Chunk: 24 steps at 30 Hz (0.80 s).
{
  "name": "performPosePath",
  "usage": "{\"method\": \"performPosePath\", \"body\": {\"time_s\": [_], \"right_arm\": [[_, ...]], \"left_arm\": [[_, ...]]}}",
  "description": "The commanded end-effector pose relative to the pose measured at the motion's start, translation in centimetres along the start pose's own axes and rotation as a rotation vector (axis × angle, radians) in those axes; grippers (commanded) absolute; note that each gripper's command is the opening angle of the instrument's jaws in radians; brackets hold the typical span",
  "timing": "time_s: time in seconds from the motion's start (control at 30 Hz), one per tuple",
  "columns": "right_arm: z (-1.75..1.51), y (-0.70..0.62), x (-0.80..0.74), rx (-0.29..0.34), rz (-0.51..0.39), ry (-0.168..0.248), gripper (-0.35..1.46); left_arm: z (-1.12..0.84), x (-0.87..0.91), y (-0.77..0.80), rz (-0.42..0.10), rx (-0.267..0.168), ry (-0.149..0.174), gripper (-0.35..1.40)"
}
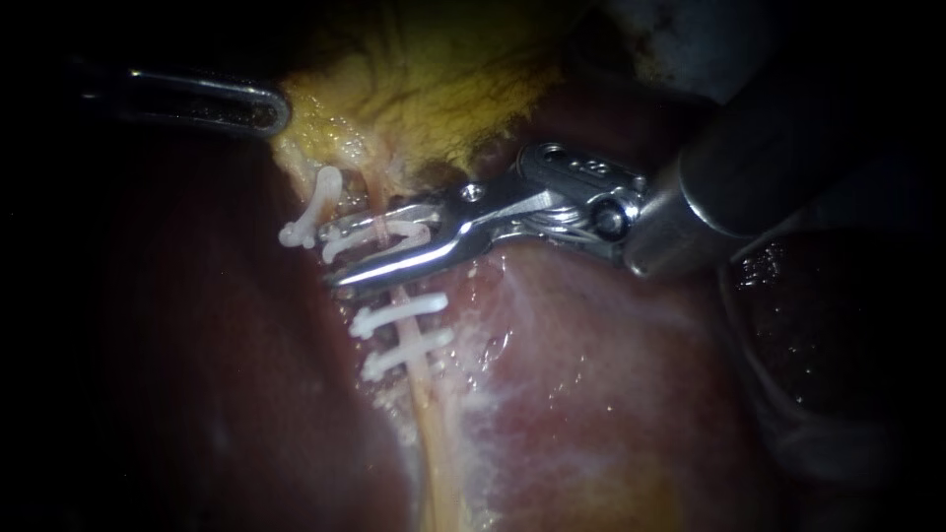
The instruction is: Clipping third clip right tube
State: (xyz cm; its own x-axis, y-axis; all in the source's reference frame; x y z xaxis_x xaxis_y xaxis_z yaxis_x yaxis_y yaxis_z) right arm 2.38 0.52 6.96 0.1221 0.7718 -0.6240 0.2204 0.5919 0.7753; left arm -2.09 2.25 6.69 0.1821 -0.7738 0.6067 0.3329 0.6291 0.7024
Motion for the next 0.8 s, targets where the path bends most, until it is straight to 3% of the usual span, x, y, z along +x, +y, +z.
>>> {"method": "performPosePath", "body": {"time_s": [0.03, 0.13, 0.17, 0.37, 0.8], "right_arm": [[0.0, 0.0, 0.0, -0.001, 0.002, 0.001, -0.08], [0.0, 0.0, 0.0, -0.015, 0.001, 0.006, -0.34], [-0.01, -0.01, 0.0, -0.018, 0.001, 0.007, -0.35], [-0.01, -0.01, 0.0, -0.041, 0.002, -0.041, -0.35], [0.0, -0.02, 0.0, -0.043, 0.002, -0.046, -0.35]], "left_arm": [[0.0, 0.0, 0.0, 0.0, 0.0, 0.0, -0.35], [0.0, 0.0, 0.0, 0.0, 0.0, 0.0, -0.35], [0.0, 0.0, 0.0, 0.0, 0.0, 0.0, -0.35], [0.0, 0.0, 0.0, 0.0, 0.0, 0.0, -0.35], [0.0, 0.0, 0.0, 0.0, 0.0, 0.0, -0.35]]}}
